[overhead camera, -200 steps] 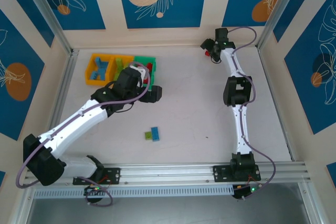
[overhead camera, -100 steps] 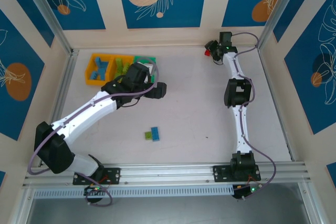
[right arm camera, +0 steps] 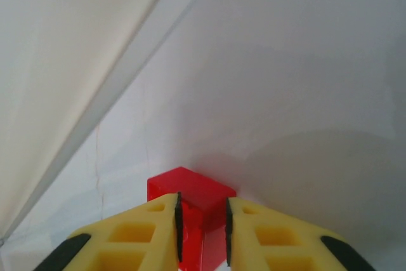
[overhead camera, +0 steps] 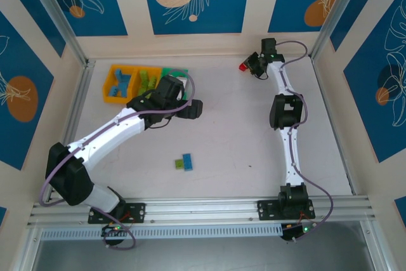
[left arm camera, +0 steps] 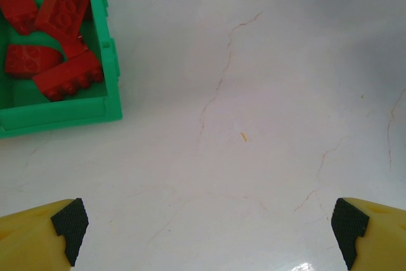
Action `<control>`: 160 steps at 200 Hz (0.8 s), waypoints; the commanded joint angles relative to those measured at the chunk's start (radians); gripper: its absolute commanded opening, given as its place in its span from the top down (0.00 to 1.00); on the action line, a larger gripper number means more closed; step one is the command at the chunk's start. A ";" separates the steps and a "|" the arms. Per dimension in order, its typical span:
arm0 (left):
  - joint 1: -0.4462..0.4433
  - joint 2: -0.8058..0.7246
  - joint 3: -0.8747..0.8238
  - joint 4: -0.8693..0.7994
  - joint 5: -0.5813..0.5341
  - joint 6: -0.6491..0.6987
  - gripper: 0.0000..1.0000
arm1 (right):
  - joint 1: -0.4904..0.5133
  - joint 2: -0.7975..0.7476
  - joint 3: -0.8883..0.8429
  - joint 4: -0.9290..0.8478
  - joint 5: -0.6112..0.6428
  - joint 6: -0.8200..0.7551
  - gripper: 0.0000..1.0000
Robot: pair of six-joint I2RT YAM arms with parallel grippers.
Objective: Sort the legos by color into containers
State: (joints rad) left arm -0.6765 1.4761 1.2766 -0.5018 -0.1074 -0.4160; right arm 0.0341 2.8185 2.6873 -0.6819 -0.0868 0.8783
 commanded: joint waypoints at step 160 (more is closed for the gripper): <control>0.012 -0.056 -0.032 0.066 0.028 0.014 0.00 | 0.100 -0.162 -0.101 -0.192 0.080 -0.248 0.19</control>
State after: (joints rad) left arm -0.6716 1.4483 1.2366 -0.4427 -0.0879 -0.4126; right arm 0.1410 2.5626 2.4321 -0.8463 -0.1188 0.6720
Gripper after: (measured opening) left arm 0.998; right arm 0.800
